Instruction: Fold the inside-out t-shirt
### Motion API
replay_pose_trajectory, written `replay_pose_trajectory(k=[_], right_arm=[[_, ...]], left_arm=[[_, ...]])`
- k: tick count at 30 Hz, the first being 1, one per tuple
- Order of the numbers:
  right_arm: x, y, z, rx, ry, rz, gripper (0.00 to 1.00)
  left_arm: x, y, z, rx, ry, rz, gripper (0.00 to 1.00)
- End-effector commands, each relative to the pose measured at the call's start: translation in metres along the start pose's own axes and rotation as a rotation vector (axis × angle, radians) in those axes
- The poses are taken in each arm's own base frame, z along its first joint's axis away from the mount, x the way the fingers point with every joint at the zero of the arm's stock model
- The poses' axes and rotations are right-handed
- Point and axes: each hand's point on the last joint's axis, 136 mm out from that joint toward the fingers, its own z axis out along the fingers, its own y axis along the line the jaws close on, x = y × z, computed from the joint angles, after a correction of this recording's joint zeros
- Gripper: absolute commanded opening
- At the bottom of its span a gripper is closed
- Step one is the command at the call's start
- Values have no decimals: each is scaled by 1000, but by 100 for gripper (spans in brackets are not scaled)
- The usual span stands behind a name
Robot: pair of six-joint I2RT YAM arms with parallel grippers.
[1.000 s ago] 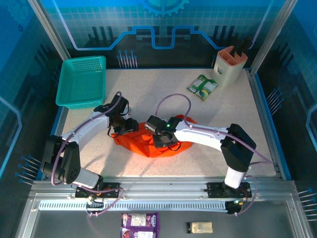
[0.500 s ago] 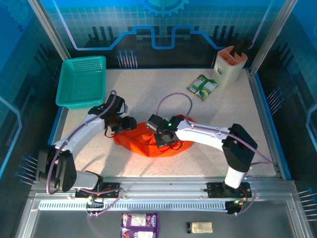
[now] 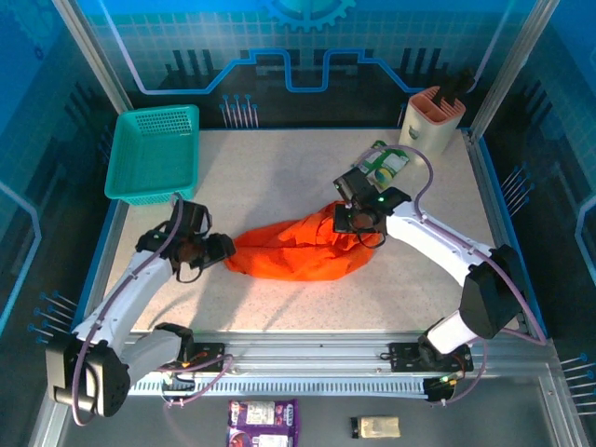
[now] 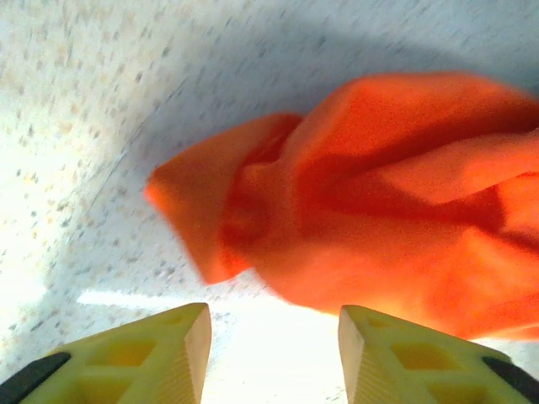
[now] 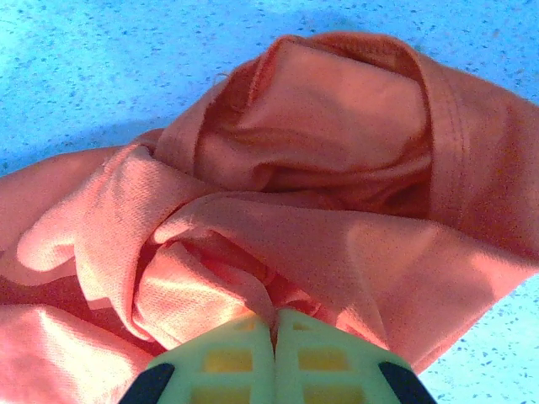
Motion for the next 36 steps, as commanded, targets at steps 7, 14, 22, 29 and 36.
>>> replay_pose_trajectory(k=[7,14,22,29,36], right_arm=[[-8,-11,2,-13,7,8,0],[-9,-10,-4,-21,3,14,0],[-37,-14,-37,-9,-88,5,0],[-109,-41,-150,-4,-332,3,0],[-139,-77,-286,16,-597,20,0]], left_arm=[[21,-2,39,36,81,-29,50],[11,-12,60,62,100,15,46],[-14,-6,35,-26,-23,57,2],[-100,-42,-93,163,-335,38,0],[-175,-61,-213,355,-552,-4,0]])
